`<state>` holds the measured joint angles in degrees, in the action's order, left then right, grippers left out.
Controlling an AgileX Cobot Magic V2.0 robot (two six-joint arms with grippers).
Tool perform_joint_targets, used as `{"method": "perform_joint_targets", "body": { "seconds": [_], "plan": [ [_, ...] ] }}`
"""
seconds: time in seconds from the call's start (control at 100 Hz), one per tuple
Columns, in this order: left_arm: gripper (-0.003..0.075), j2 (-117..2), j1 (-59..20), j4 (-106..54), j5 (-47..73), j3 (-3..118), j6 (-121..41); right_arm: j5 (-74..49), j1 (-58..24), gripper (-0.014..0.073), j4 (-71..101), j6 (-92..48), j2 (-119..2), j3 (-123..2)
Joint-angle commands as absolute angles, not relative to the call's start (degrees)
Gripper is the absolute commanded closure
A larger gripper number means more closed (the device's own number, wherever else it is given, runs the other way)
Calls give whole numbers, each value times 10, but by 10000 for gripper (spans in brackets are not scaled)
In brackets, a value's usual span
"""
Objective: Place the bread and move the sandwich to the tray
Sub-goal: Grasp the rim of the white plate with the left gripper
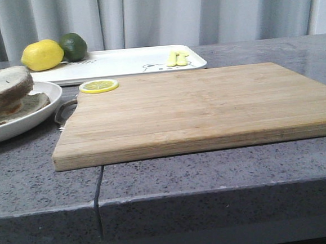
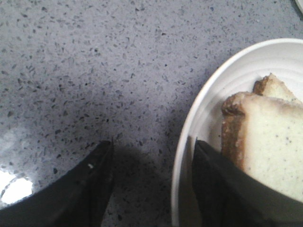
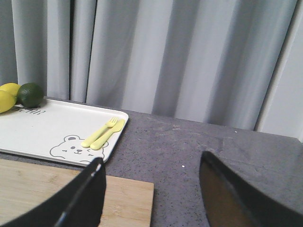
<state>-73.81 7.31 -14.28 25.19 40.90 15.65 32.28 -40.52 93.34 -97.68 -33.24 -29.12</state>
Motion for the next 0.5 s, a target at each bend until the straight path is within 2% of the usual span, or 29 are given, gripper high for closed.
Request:
{"method": "perform_joint_targets", "body": {
  "seconds": [0.0, 0.13, 0.4, 0.49],
  "plan": [
    [398, -733, 69, -161, 247, 421, 156, 320, -401, 148, 912, -978, -330, -307],
    [484, -733, 69, -168, 247, 421, 156, 320, -401, 148, 912, -978, -330, -307],
    [731, -733, 69, -209, 243, 421, 156, 321, -401, 148, 912, -978, -330, -307],
    [739, -733, 69, -210, 242, 421, 156, 321, -401, 148, 913, -978, -330, -307]
  ]
}}
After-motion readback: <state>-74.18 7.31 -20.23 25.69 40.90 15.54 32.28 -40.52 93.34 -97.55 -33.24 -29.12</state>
